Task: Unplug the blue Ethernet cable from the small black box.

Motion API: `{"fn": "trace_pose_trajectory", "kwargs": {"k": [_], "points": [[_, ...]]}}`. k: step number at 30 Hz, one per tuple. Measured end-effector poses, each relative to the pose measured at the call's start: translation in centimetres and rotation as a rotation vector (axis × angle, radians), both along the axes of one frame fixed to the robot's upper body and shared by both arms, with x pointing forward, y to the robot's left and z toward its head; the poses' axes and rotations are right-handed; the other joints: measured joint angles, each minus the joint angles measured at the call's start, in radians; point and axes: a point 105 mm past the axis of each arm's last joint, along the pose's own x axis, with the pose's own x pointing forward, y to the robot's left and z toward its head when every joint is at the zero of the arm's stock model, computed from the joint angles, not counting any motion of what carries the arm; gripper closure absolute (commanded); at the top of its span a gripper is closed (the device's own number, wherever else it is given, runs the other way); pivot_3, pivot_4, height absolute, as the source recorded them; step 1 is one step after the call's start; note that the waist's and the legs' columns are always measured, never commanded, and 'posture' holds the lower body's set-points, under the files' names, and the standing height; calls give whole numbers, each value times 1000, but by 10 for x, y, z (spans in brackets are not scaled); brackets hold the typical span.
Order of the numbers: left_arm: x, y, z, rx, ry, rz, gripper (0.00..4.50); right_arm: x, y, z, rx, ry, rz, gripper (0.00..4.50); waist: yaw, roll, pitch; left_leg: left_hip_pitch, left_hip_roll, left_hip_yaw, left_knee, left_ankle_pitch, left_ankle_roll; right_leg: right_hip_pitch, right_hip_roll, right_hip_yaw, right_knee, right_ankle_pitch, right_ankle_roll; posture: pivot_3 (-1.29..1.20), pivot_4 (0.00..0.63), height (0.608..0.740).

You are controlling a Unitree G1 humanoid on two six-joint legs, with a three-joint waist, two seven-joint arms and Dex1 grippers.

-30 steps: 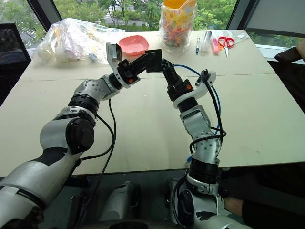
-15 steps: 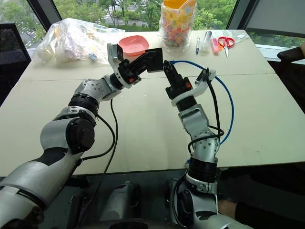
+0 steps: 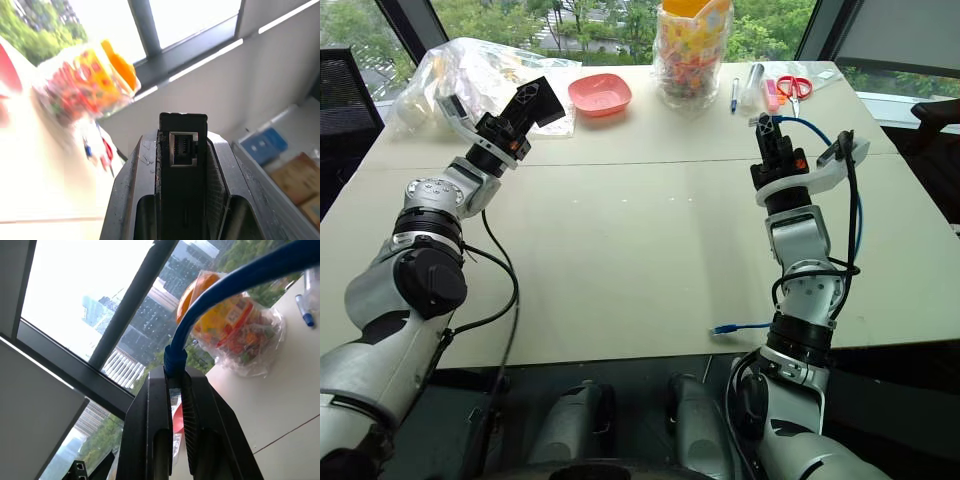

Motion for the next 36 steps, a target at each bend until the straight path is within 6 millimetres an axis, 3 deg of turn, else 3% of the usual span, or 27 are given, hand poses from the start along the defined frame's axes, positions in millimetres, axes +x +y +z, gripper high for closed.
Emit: {"fn": "trace_pose_trajectory", "kwargs": {"k": [3,5,9,10,12,17,19,20,21,27,28,31,36], "points": [[1,-24,-23,151,8,-21,3993,7,14,13,-108,-24,56,4405,2,0,0,-1,-2,1,1,0,0,1,-2,0,-1,0,0,0,150,740],[-1,-36,-36,214,10,-37,3993,16,10,28,-181,-42,51,4405,-3,0,0,-1,-4,1,1,0,1,0,-4,1,-1,0,0,0,150,740],[-2,-53,-30,368,-119,18,3993,39,-12,73,-278,-72,-19,4405,-4,0,0,-1,-6,2,0,-1,1,-1,-3,1,-1,2,-2,0,150,740],[-3,-59,-28,410,-160,34,3993,43,-14,76,-294,-69,-30,4405,-4,0,0,0,-5,3,-1,-1,2,0,-2,0,-1,1,-2,0,150,740],[-8,-68,-26,477,-233,54,3993,55,-16,59,-313,-12,-34,4405,-5,-2,-1,1,-5,3,-1,-2,3,1,0,0,-1,1,-2,0,150,740],[-22,-85,-39,634,-348,86,3993,71,-4,-59,-453,282,37,4405,-7,0,-1,0,-5,6,-1,-2,3,-1,-1,1,0,2,-2,0,150,740],[-25,-88,-42,678,-377,103,3993,71,-2,-86,-492,346,47,4405,-5,0,0,-1,-5,6,0,-1,3,-1,-1,1,0,2,-2,0,150,740],[-26,-90,-42,689,-386,111,3993,71,-3,-91,-514,356,38,3627,-5,0,0,-1,-5,6,1,-1,3,-1,-1,1,0,2,-2,0,150,740],[-26,-92,-40,696,-399,119,3993,72,-5,-94,-532,358,22,3287,-4,0,0,-1,-5,6,1,-1,3,-1,-1,1,0,2,-2,0,150,740],[-31,-110,-40,754,-475,132,3993,73,-4,-93,-605,326,2,261,-3,0,0,0,-5,4,2,-1,3,0,-2,1,0,-1,2,0,150,740],[-31,-114,-43,765,-476,128,3993,72,-2,-94,-633,324,7,81,-3,0,0,0,-5,4,2,-1,3,0,-2,1,0,-1,2,0,150,740],[-27,-123,-59,793,-444,119,3993,60,6,-104,-748,323,47,81,-3,0,0,-1,-5,3,1,-1,3,0,-2,1,0,-1,2,0,150,740],[-13,-131,-70,853,-415,138,3993,11,26,-130,-880,329,155,81,1,0,0,-2,-5,1,1,-1,3,-1,-3,0,-1,-1,3,0,150,740]]}}
